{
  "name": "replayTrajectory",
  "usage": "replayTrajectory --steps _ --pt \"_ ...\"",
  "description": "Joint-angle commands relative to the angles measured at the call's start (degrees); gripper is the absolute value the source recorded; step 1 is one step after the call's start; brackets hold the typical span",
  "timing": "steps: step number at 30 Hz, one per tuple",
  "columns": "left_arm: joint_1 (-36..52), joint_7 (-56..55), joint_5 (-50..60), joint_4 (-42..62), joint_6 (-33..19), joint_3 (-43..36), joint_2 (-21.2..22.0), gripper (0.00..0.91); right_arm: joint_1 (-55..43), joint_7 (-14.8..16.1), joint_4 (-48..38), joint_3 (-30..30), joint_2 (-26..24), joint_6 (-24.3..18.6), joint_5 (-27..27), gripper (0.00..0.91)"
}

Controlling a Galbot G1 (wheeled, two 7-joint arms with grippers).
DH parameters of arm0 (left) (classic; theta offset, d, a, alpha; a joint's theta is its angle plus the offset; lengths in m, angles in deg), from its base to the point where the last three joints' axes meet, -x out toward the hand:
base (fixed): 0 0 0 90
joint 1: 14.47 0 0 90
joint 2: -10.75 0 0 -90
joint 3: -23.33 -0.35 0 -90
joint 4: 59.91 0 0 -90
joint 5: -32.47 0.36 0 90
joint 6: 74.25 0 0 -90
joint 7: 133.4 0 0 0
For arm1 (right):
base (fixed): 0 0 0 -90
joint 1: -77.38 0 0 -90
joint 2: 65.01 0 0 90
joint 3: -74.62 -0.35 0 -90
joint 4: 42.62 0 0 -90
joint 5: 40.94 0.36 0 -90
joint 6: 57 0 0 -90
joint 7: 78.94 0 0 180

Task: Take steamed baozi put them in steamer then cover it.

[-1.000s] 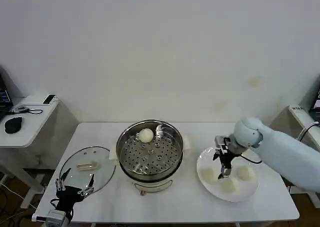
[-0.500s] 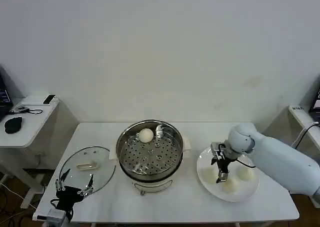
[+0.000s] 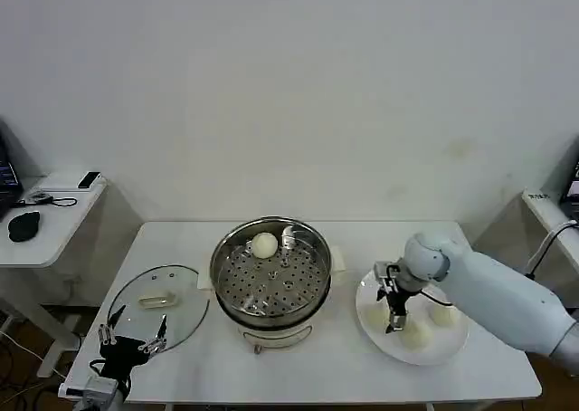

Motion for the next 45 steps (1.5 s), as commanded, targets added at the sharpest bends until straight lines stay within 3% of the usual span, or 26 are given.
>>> replayTrajectory --steps 1,3,8,10,29,34,38,45 --pt "0.13 0.06 -0.05 0.24 0.02 -0.01 -0.02 0.907 0.05 -0.21 -0.98 0.31 0.86 -0.12 -0.72 0.907" --pt "0.15 0.04 -0.03 0.37 0.01 -0.03 0.0 0.907 0.01 -0.15 -1.06 0.37 0.87 -0.14 -0.58 0.907" --pt "0.19 0.03 -0.02 0.51 0.0 -0.12 0.04 0.907 0.2 -0.16 -1.04 0.36 0.8 -0.04 -0.71 0.725" --pt "0.19 0.04 -0.02 0.51 -0.01 -0.15 0.06 0.907 0.24 -0.18 -1.06 0.35 0.7 -0.05 -0.78 0.705" --pt "0.24 -0.01 0.04 0.54 -0.03 -0.42 0.74 0.907 -1.88 0.01 1.08 -1.49 -2.91 0.12 0.54 0.685" --pt "0.49 0.13 0.1 0.62 0.01 -0.55 0.94 0.907 -7.42 0.91 2.71 -1.44 -5.88 0.47 3.67 0.685" --pt "0.81 0.16 0.31 0.82 0.04 -0.52 1.37 0.907 -16.38 1.73 4.38 2.23 -8.1 0.99 8.11 0.685" --pt "1.74 0.41 1.5 0.71 -0.02 -0.14 1.68 0.907 -30.2 2.61 3.53 9.57 -5.34 2.41 15.11 0.685"
